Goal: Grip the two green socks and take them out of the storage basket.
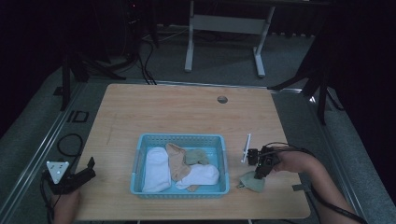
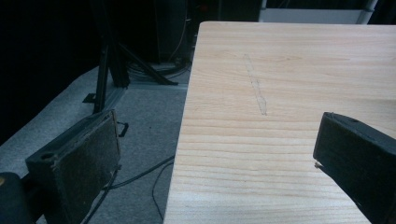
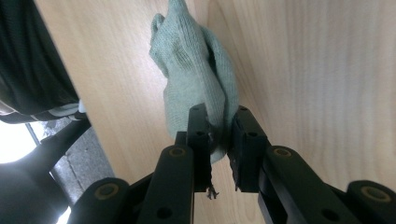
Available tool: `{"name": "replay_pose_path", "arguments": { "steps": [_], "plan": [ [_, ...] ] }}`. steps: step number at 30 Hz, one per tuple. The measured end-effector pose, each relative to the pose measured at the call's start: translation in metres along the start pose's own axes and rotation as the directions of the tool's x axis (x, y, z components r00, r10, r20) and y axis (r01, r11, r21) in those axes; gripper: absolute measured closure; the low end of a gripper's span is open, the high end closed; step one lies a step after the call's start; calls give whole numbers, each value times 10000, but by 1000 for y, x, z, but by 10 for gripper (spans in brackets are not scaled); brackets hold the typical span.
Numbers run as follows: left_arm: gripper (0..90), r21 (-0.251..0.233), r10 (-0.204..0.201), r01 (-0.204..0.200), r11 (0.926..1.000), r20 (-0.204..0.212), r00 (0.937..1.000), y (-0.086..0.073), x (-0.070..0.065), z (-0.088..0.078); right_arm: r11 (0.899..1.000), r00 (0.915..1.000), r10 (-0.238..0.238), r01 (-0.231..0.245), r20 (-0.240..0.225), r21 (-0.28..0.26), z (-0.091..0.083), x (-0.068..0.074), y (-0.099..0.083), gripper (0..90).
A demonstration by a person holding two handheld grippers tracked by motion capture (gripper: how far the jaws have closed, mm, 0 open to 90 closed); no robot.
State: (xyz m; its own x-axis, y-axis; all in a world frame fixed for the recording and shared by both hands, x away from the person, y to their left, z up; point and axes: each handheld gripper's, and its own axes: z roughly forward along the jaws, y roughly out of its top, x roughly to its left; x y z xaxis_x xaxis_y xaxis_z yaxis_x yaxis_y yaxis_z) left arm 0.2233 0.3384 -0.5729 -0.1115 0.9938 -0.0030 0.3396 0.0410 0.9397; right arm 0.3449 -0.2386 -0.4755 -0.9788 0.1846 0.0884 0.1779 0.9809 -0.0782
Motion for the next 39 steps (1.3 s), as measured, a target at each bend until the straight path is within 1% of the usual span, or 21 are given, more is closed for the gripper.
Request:
{"name": "replay_pose_path", "arguments": {
  "steps": [1, 2, 3, 5, 6, 10, 13, 14, 16, 17, 19, 20, 21, 22, 25, 28, 32, 39],
  "plan": [
    [7, 1, 3, -3, 10000, -1, 10000, 0, 0, 0, 10000, 9999, 15, -15, -110, 80, 9, -2, 0, 796],
    [7, 1, 2, -2, 10000, 4, 10000, 0, 0, 0, 10000, 9999, 15, -15, -110, 80, 9, -2, 0, 796],
    [7, 2, 5, -5, 10000, -4, 10000, 0, 0, 0, 9999, 9998, 107, -105, -153, 80, 15, -5, -1, 795],
    [7, 2, 8, -8, 10000, -13, 10000, 0, 0, 0, 9999, 9998, 113, -112, -134, 80, 17, -7, -2, 795],
    [7, -2, 15, -15, 10000, -14, 10000, 0, 0, 0, 9996, 9996, 258, -257, -135, 82, 22, -10, -2, 795],
    [7, -2, 11, -11, 10000, -28, 10000, 0, 0, 0, 9988, 9994, 352, -350, -67, 339, 32, -14, -2, 792],
    [7, 4, 9, -9, 10000, -27, 10000, 0, 0, 0, 9985, 9992, 401, -398, -56, 373, 35, -17, -2, 780],
    [7, 4, 10, -10, 10000, -25, 10000, 0, 0, 0, 9983, 9992, 411, -411, 0, 409, 35, -18, -2, 757],
    [7, 3, 4, -4, 10000, -34, 10000, 0, 0, 0, 9967, 9976, 690, -693, 77, 434, 33, -21, -2, 680],
    [7, 4, 8, -8, 10000, -33, 10000, 0, 0, 0, 9955, 9968, 792, -795, 87, 511, 31, -22, -2, 651],
    [7, 5, -1, 1, 10000, -30, 10000, 0, 0, 0, 9949, 9955, 886, -901, 334, 457, 24, -24, -3, 634],
    [7, 5, -1, 1, 10000, -27, 10000, 0, 0, 0, 9947, 9946, 927, -945, 457, 406, 18, -25, -2, 625],
    [7, 2, -2, 2, 10000, -28, 10000, 0, 0, 0, 9954, 9947, 883, -902, 527, 335, 14, -25, -2, 616],
    [7, 3, -3, 3, 10000, -30, 10000, 0, 0, 0, 9958, 9941, 885, -897, 619, 168, 6, -25, -1, 607],
    [7, 10, -3, 3, 10000, -26, 10000, 0, 0, 0, 9964, 9939, 850, -845, 704, -108, -7, -24, 2, 590],
    [7, 17, 9, -9, 10000, -25, 10000, 0, 0, 0, 9973, 9936, 713, -694, 874, -250, -19, -21, 7, 590],
    [7, 13, -4, 4, 10000, -24, 10000, 0, 0, 0, 9984, 9946, 449, -415, 938, -379, -33, -17, 18, 590],
    [7, 12, -9, 9, 10000, -6, 10000, 0, 0, 0, 9983, 9928, -35, 103, 1194, -565, -50, -10, 40, 591]
  ]
}}
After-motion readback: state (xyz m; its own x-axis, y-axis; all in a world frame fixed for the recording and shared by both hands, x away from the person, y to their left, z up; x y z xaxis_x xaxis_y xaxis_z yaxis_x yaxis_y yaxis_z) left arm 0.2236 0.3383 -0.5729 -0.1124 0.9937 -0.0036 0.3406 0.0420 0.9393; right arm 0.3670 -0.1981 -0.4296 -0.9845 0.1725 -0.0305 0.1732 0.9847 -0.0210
